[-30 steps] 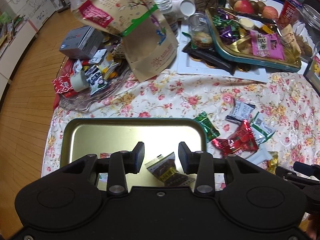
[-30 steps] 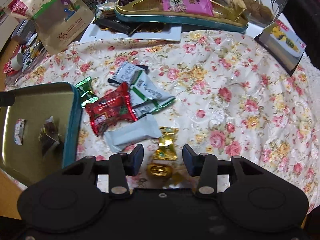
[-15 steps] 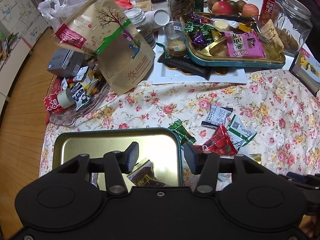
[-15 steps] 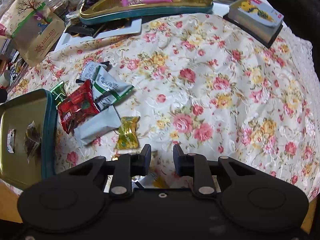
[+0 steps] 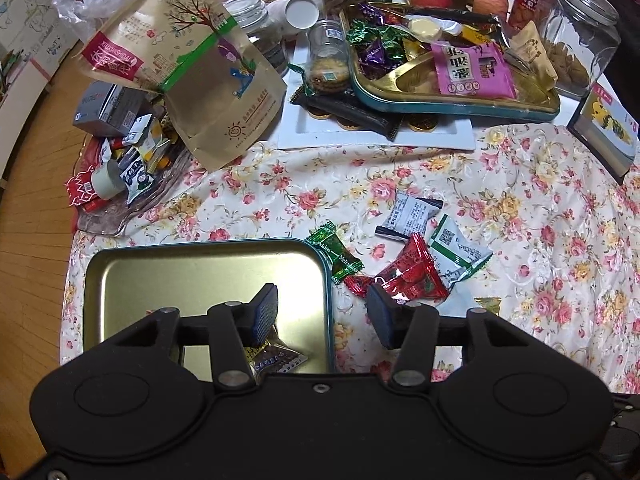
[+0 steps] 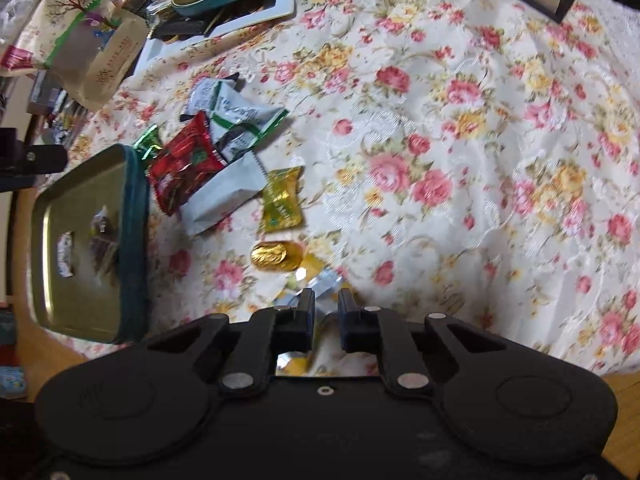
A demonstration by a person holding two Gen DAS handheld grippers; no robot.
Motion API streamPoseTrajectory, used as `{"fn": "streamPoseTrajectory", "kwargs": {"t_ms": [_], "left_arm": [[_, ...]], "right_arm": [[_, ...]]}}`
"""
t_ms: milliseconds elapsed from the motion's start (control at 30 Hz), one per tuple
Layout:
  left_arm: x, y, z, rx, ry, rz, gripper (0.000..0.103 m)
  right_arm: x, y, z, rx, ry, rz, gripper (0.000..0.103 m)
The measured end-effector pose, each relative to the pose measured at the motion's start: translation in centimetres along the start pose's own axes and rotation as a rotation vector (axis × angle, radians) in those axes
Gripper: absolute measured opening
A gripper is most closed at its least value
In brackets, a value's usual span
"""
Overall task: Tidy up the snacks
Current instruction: 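Grasp the silver-and-yellow candy packet with the right gripper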
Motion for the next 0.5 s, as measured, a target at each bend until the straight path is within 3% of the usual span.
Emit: {"fn": "streamPoseTrajectory", "kwargs": {"t_ms": [133,267,400,500], "left_arm": [[0.1,0.1,0.2,-0.021,0.001,0.007,0.057],[0.2,0.1,0.2,-0.024,0.013,0.006,0.057],[0.4,0.0,0.2,-0.023,0.025,0.008,0.057],[0.5,0.0,0.2,-0.023,0.026,0.009,0.057]], "right_arm": [[-0.6,0.8,-0.4,-0.020,-0.039,-0.077,0.017],[-2.0,1.6,-1.0,-0.001,-0.007,-0.126,0.017],[-3.0,2.0,-1.3,-0.004,0.012,-0.142,0.017],[-3.0,1.5,-1.2,-0.016,0.044,-0.094,0.017]]}}
Point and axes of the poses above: each gripper's, at about its wrist camera, not at the fingertips, and x roughly against the way its jaws point, z to its right, y to its underside, the point moved 2 cm from there along -x, roughly the way its jaws point, and after that the axes turned 7 degrees about -x, right-handed, at the moved point
